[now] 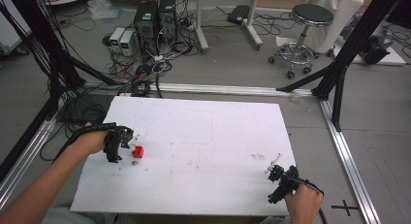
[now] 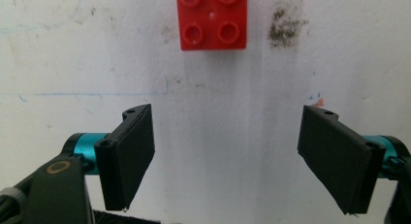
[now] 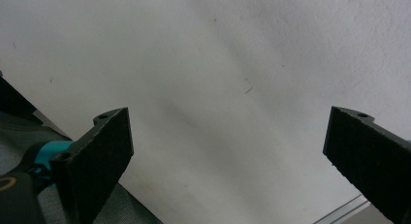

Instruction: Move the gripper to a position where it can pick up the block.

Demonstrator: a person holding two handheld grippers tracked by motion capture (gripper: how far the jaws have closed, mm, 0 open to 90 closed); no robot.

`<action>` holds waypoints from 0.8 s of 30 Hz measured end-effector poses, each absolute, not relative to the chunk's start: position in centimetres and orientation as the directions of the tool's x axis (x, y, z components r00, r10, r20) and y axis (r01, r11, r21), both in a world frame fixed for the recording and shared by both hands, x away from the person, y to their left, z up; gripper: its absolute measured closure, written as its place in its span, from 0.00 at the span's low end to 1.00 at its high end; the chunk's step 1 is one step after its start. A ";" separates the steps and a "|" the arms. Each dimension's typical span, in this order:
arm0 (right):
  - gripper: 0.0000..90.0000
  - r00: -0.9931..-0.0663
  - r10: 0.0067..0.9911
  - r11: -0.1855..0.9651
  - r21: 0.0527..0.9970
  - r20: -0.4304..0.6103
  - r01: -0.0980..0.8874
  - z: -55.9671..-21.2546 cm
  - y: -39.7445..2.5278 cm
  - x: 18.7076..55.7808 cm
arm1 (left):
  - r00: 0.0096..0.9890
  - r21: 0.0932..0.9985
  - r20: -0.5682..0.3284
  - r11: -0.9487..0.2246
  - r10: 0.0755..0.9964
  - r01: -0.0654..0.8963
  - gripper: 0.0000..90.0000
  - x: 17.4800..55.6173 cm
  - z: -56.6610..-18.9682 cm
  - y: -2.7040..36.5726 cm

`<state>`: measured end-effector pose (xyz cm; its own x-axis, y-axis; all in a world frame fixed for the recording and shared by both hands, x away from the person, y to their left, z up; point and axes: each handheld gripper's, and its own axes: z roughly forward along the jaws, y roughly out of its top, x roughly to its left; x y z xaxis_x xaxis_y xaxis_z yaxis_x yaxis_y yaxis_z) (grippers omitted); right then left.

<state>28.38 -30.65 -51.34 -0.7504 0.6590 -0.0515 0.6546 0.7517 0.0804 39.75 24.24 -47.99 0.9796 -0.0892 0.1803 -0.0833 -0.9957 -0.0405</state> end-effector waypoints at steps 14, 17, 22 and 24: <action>0.03 -0.751 0.658 0.753 0.084 -0.053 0.653 -51.3 -30.6 28.4 | 0.987 -0.032 0.127 -0.995 -0.101 -0.098 0.24 41.2 -48.5 22.3; 0.03 -0.753 0.656 0.754 0.082 -0.054 0.651 -51.3 -30.6 28.4 | 0.987 -0.036 0.117 -0.994 -0.108 -0.104 0.24 41.3 -48.7 22.1; 0.03 -0.752 0.657 0.754 0.086 -0.057 0.652 -51.4 -30.6 28.3 | 0.988 -0.031 0.098 -0.992 -0.122 -0.120 0.24 41.4 -49.3 21.2; 0.03 -0.752 0.657 0.753 0.086 -0.057 0.652 -51.4 -30.6 28.3 | 0.987 -0.029 0.093 -0.991 -0.131 -0.129 0.24 41.5 -49.4 20.9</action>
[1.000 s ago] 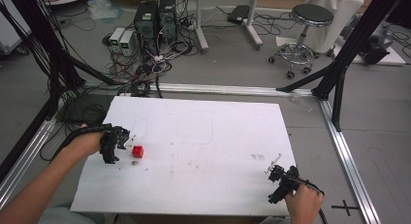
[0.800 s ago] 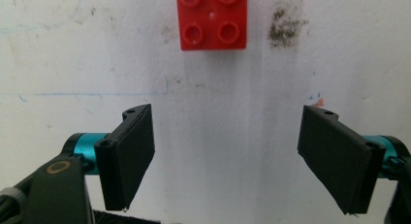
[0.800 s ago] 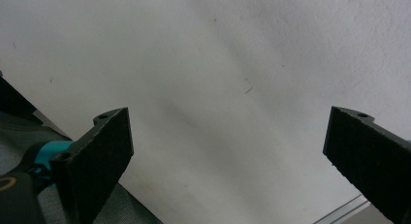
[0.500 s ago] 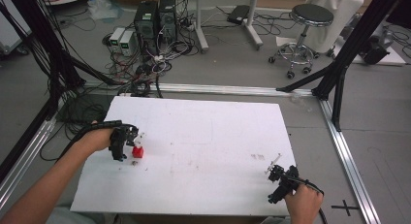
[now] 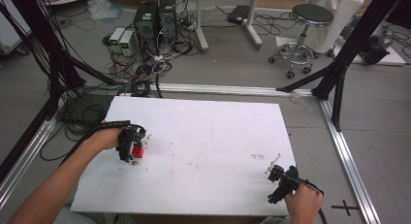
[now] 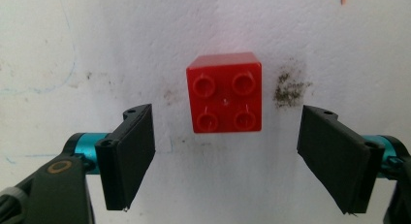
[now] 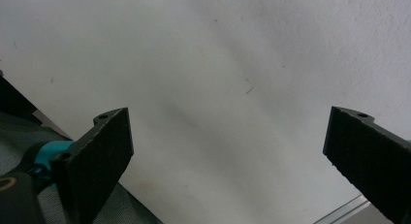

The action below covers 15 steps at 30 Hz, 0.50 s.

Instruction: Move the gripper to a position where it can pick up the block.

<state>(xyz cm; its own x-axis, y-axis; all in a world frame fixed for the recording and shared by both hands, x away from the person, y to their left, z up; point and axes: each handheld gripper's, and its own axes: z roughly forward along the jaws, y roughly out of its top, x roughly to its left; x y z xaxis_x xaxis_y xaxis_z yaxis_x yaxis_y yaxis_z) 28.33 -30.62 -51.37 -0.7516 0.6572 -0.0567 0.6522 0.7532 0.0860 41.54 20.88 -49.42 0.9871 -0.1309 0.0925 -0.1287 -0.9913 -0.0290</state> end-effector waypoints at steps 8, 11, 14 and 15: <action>0.03 -0.751 0.658 0.753 0.087 -0.056 0.652 -51.3 -30.6 28.3 | 0.988 -0.040 0.069 -0.990 -0.137 -0.135 0.24 41.7 -49.9 20.0; 0.03 -0.753 0.656 0.754 0.089 -0.055 0.651 -51.3 -30.7 28.3 | 0.989 -0.039 0.065 -0.991 -0.134 -0.131 0.24 41.7 -50.0 20.0; 0.03 -0.752 0.657 0.754 0.088 -0.055 0.651 -51.3 -30.7 28.3 | 0.989 -0.045 0.066 -0.990 -0.134 -0.131 0.24 41.8 -50.0 20.1; 0.03 -0.753 0.656 0.754 0.088 -0.055 0.651 -51.3 -30.7 28.3 | 0.988 -0.049 0.066 -0.990 -0.137 -0.134 0.24 41.7 -50.0 20.1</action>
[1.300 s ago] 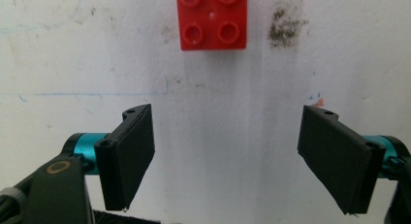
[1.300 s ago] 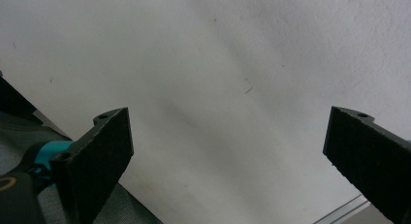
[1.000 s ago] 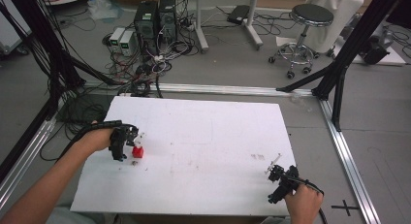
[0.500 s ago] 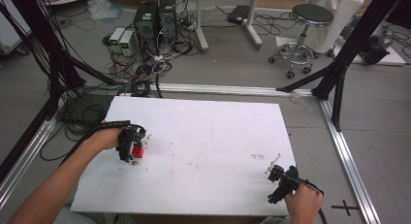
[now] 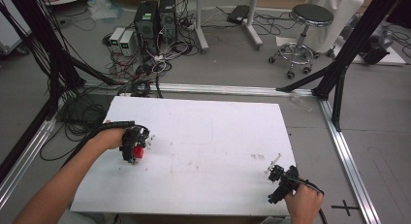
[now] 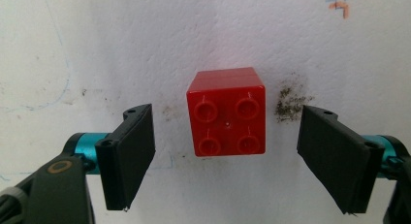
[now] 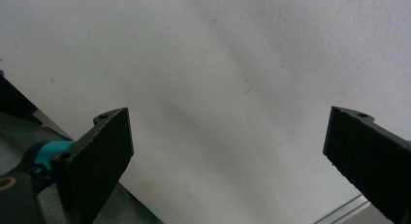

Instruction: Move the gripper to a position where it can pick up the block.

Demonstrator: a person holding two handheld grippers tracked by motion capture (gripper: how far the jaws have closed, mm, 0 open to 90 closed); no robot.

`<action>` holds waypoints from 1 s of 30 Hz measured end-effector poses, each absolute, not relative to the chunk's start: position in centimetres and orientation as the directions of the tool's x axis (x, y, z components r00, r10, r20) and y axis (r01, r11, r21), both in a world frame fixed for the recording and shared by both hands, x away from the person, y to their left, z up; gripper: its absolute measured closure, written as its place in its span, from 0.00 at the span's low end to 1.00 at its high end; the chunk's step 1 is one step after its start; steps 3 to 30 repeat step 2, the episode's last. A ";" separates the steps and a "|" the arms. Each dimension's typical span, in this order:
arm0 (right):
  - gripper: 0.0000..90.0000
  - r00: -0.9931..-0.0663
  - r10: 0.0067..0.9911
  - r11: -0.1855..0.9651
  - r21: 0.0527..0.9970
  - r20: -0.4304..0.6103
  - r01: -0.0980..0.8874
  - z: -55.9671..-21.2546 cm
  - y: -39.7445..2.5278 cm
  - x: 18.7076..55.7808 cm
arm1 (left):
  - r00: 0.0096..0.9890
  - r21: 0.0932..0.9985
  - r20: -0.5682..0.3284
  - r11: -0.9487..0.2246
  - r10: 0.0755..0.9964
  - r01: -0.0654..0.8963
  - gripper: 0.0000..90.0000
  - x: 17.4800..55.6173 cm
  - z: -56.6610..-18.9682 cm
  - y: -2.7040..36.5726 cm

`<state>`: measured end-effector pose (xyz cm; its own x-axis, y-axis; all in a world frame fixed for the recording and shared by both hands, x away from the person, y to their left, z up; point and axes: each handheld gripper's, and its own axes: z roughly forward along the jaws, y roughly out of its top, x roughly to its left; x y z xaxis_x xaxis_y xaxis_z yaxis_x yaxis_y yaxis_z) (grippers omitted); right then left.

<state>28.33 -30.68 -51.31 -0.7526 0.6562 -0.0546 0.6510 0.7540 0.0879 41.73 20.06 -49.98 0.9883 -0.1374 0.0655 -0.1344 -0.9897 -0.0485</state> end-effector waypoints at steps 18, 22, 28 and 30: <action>0.03 -0.753 0.655 0.755 0.086 -0.056 0.650 -51.3 -30.6 28.3 | 0.988 -0.047 0.069 -0.990 -0.139 -0.136 0.24 41.7 -49.9 20.1; 0.03 -0.753 0.655 0.755 0.086 -0.056 0.650 -51.3 -30.6 28.3 | 0.988 -0.047 0.069 -0.990 -0.139 -0.136 0.24 41.7 -49.9 20.1; 0.03 -0.753 0.655 0.755 0.086 -0.056 0.650 -51.3 -30.6 28.3 | 0.988 -0.047 0.069 -0.990 -0.139 -0.136 0.24 41.7 -49.9 20.1; 0.03 -0.753 0.655 0.755 0.086 -0.056 0.650 -51.3 -30.6 28.3 | 0.988 -0.047 0.069 -0.990 -0.139 -0.136 0.24 41.7 -49.9 20.1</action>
